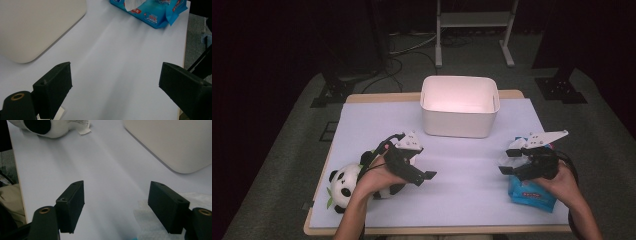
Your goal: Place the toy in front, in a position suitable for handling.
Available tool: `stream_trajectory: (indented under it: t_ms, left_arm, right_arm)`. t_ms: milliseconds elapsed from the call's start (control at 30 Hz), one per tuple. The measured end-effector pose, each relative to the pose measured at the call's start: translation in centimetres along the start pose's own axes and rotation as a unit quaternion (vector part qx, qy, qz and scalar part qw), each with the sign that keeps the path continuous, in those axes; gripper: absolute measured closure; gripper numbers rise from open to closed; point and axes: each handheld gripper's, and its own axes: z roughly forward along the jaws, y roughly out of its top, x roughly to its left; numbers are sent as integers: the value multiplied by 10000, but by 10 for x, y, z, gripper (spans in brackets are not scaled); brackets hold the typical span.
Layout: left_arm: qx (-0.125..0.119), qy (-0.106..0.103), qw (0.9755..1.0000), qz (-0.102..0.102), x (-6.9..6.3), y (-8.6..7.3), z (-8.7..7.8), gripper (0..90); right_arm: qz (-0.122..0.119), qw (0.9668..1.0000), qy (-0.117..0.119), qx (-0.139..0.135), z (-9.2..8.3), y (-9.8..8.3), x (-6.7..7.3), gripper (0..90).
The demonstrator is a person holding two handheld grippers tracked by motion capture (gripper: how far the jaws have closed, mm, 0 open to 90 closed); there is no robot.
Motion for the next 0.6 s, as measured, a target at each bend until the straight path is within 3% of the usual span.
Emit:
stream_trajectory:
  t_ms: [267, 600]
  left_arm:
    - [18, 106, 9999, 63, 4, 5, -10, 103]
    - [158, 95, 9998, 77, 18, -2, -30, 103]
  right_arm:
    - [30, 10000, 25, 2, 0, -1, -3, 281]
    - [-19, 10000, 33, 71, 1, 0, -2, 281]
